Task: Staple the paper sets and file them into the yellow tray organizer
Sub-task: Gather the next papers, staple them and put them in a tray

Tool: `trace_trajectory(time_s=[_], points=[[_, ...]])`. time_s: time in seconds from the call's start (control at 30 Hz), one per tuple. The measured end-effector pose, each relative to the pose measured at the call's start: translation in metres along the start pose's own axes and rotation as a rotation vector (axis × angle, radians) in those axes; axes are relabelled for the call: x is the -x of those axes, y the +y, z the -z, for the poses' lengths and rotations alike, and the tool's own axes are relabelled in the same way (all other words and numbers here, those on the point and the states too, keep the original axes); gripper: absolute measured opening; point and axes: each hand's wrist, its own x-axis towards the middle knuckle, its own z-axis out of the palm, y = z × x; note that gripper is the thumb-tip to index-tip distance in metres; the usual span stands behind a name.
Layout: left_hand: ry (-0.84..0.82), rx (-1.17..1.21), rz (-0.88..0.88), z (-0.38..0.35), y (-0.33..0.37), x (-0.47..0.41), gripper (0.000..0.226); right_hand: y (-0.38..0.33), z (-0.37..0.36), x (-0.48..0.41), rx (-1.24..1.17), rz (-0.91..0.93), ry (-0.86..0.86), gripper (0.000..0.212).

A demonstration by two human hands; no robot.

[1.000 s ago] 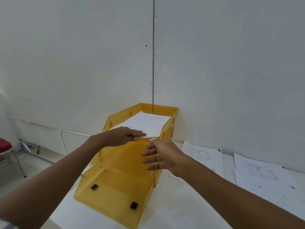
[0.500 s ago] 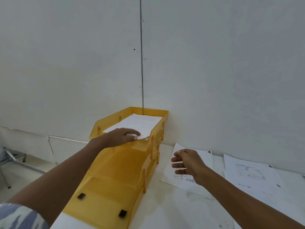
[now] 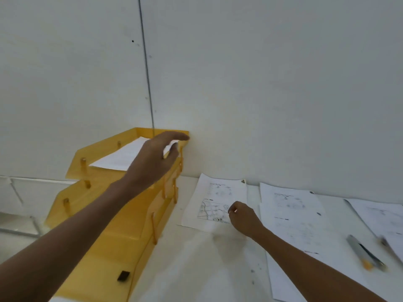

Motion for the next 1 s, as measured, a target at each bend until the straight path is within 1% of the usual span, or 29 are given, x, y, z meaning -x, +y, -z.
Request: trace_trajectory(time_s=[0.07,0.1,0.13,0.17,0.23,0.3,0.33,0.4,0.43,0.5,0.57,0.67,0.8,0.9,1.0], points=[[-0.009,0.043,-0.101,-0.024,0.021,0.001,0.028,0.011,-0.002,-0.004,0.055,-0.013,0.054,0.018],[-0.053,0.072,-0.102,-0.039,0.027,0.003,0.027,0.015,-0.001,-0.005,0.059,-0.036,0.069,0.017],[-0.117,0.101,-0.063,-0.055,0.029,0.006,0.027,0.02,0.0,-0.007,0.052,-0.053,0.074,0.016],[-0.186,0.129,0.015,-0.071,0.027,0.01,0.026,0.023,0.002,-0.008,0.04,-0.07,0.073,0.017],[-0.306,0.158,0.237,-0.106,0.012,0.019,0.026,0.029,0.008,-0.011,0.004,-0.098,0.061,0.021],[-0.388,0.112,0.464,-0.137,-0.012,0.029,0.026,0.035,0.014,-0.017,-0.056,-0.133,0.046,0.023],[-0.419,0.079,0.57,-0.15,-0.024,0.033,0.027,0.037,0.016,-0.019,-0.085,-0.147,0.04,0.022],[-0.447,0.03,0.747,-0.17,-0.048,0.041,0.028,0.041,0.019,-0.026,-0.121,-0.18,0.041,0.008],[-0.456,-0.004,0.815,-0.177,-0.059,0.044,0.029,0.041,0.02,-0.03,-0.133,-0.191,0.045,0.011],[-0.473,-0.106,0.909,-0.19,-0.076,0.045,0.029,0.044,0.021,-0.041,-0.159,-0.201,0.058,0.028],[-0.502,-0.196,0.958,-0.197,-0.084,0.042,0.027,0.045,0.021,-0.049,-0.158,-0.221,0.067,0.031],[-0.596,-0.291,0.947,-0.211,-0.084,0.035,0.02,0.044,0.018,-0.061,-0.167,-0.236,0.078,0.032],[-0.636,-0.314,0.94,-0.226,-0.089,0.034,0.023,0.047,0.014,-0.072,-0.272,-0.283,0.084,0.032],[-0.635,-0.288,0.947,-0.226,-0.093,0.034,0.019,0.051,0.014,-0.08,-0.394,-0.348,0.071,0.028],[-0.646,-0.248,0.976,-0.224,-0.093,0.03,0.029,0.055,0.014,-0.088,-0.476,-0.402,0.059,0.019]])
